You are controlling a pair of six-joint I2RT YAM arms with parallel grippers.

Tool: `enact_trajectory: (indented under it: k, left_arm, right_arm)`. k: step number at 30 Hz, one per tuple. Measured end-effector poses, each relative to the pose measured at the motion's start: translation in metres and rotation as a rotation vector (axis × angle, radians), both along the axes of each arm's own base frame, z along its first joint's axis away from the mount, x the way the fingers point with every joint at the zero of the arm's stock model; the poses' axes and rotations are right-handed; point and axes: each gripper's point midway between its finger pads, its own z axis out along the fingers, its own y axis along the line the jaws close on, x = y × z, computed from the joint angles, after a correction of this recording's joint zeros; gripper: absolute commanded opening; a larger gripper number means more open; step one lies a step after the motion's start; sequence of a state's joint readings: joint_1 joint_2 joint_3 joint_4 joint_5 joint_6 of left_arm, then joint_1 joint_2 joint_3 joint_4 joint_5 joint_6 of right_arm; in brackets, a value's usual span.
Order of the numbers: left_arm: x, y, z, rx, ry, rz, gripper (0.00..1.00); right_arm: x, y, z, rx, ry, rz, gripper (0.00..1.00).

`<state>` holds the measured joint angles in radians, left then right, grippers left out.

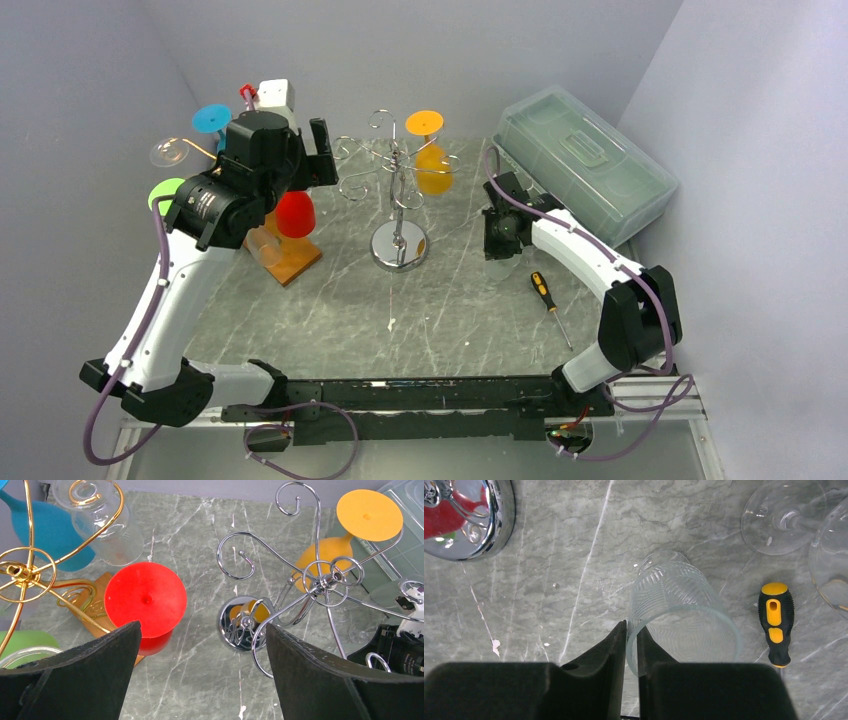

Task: Take the wine glass off the wine glass rack
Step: Place the wine glass at the center of the board.

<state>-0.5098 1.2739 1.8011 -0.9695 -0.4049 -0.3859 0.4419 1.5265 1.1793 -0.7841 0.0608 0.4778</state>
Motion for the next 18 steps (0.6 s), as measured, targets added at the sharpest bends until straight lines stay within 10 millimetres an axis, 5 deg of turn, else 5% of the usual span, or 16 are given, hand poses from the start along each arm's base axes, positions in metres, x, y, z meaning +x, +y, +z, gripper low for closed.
enact_trajectory:
  k: [18]
  left_arm:
    - [0.003,-0.010,0.001,-0.039,0.004,-0.061,0.99]
  right_arm:
    - [0.008,0.002,0.040,0.043,-0.112,-0.002,0.39]
